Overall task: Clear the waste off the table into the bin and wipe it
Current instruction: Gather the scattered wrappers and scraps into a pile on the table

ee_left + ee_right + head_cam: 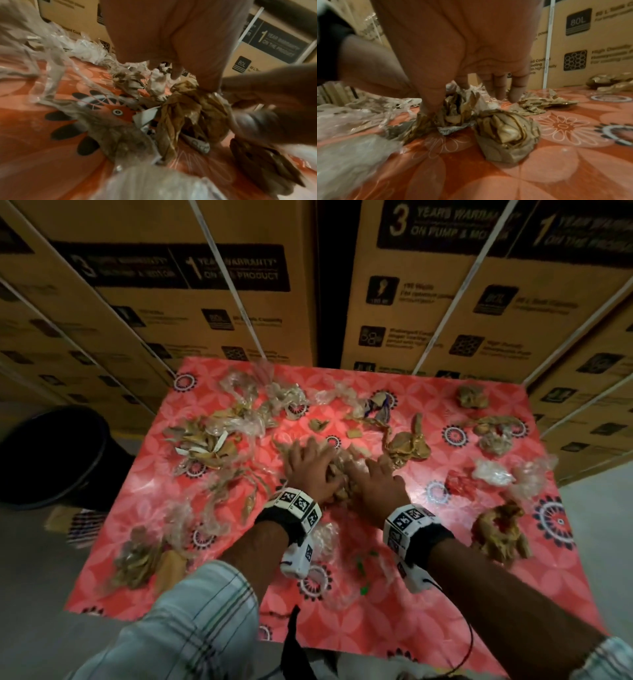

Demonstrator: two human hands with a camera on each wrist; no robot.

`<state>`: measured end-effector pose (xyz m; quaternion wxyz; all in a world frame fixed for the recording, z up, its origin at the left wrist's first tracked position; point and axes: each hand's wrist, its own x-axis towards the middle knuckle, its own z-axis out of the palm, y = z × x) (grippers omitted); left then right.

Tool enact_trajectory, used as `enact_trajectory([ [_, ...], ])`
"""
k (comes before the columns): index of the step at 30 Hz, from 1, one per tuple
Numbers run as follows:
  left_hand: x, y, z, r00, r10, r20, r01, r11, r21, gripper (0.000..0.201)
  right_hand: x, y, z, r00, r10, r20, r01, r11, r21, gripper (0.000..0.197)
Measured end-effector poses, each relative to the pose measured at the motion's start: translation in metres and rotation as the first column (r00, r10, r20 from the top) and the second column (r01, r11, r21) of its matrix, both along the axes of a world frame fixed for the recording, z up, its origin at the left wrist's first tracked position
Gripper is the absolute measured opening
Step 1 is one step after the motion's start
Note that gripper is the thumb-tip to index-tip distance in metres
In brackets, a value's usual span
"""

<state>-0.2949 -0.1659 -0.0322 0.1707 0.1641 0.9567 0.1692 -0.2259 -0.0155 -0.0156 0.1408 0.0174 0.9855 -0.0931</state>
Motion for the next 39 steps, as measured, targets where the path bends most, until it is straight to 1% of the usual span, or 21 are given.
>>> enact_trajectory([
  [2,-0.003,0.000,0.001,0.994,0.036,0.102,-0.035,0.999,-0.007,0.090,0.012,-0.001,0.001,0.998,-0.055,0.023,0.054,0.997,0.062,0.083],
  [4,-0.005,0.002,0.001,0.981,0.031,0.190,-0.037,0.999,0.027,0.093,0.021,-0.002,-0.002,0.994,-0.112,0.017,0.110,0.992,0.065,0.084],
  [5,-0.007,0.003,0.000,0.977,0.023,0.213,-0.032,0.999,0.037,0.092,0.024,-0.001,-0.003,0.988,-0.153,0.021,0.152,0.988,0.034,0.079],
  [7,-0.009,0.003,-0.002,0.977,-0.001,0.215,-0.007,0.999,0.036,0.090,0.026,0.000,-0.006,0.975,-0.220,0.021,0.221,0.974,-0.050,0.066],
  [8,-0.010,0.004,-0.003,0.979,-0.016,0.201,0.011,0.999,0.030,0.088,0.025,0.000,-0.008,0.971,-0.240,-0.002,0.238,0.965,-0.110,0.064],
  [10,-0.012,0.003,-0.006,0.987,-0.058,0.150,0.054,0.998,0.030,0.084,0.020,-0.001,-0.012,0.972,-0.233,-0.031,0.218,0.942,-0.257,0.073],
  [12,-0.013,0.003,-0.010,0.990,-0.104,0.099,0.097,0.992,0.076,0.078,0.016,-0.004,-0.011,0.974,-0.224,-0.034,0.200,0.920,-0.338,0.080],
  [14,-0.011,0.006,-0.013,0.988,-0.128,0.087,0.111,0.977,0.182,0.074,0.014,-0.005,-0.008,0.971,-0.237,-0.019,0.215,0.908,-0.359,0.085],
  [16,-0.005,0.010,-0.013,0.987,-0.139,0.079,0.114,0.959,0.260,0.072,0.017,-0.002,-0.006,0.975,-0.221,-0.005,0.202,0.898,-0.391,0.095],
  [19,0.002,0.017,-0.012,0.991,-0.126,0.052,0.103,0.941,0.321,0.068,0.019,0.002,-0.008,0.995,-0.097,-0.008,0.087,0.927,-0.366,0.118],
  [21,0.007,0.021,-0.011,0.991,-0.110,0.071,0.078,0.933,0.352,0.065,0.017,0.001,-0.008,0.998,-0.062,0.003,0.059,0.933,-0.356,0.127],
  [25,0.014,0.025,-0.007,0.977,-0.103,0.186,0.017,0.911,0.412,0.073,0.012,0.004,-0.010,0.995,-0.102,-0.010,0.088,0.902,-0.423,0.131],
  [27,0.018,0.024,-0.005,0.965,-0.093,0.246,-0.032,0.887,0.461,0.077,0.011,0.007,-0.011,0.994,-0.106,-0.008,0.092,0.899,-0.427,0.126],
  [30,0.023,0.020,-0.001,0.942,-0.100,0.322,-0.087,0.851,0.518,0.077,0.010,0.005,-0.013,0.994,-0.112,0.009,0.106,0.906,-0.411,0.109],
  [33,0.020,0.012,-0.004,0.943,-0.081,0.322,-0.087,0.875,0.477,0.083,0.006,0.000,-0.017,0.993,-0.118,-0.010,0.106,0.929,-0.355,0.092],
  [35,0.020,0.008,-0.006,0.965,-0.061,0.256,-0.061,0.895,0.442,0.083,0.004,-0.004,-0.019,0.993,-0.115,-0.014,0.105,0.945,-0.309,0.078],
  [36,0.022,0.006,-0.005,0.977,-0.058,0.205,-0.036,0.905,0.425,0.078,0.003,-0.006,-0.020,0.993,-0.116,-0.014,0.107,0.951,-0.289,0.071],
  [37,0.023,0.004,-0.004,0.990,-0.047,0.135,-0.009,0.921,0.390,0.072,0.002,-0.008,-0.020,0.993,-0.121,-0.014,0.112,0.955,-0.274,0.066],
  [39,0.026,-0.001,-0.004,0.999,-0.034,-0.040,0.043,0.968,0.248,0.065,-0.001,-0.010,-0.020,0.993,-0.122,-0.006,0.117,0.961,-0.251,0.059],
])
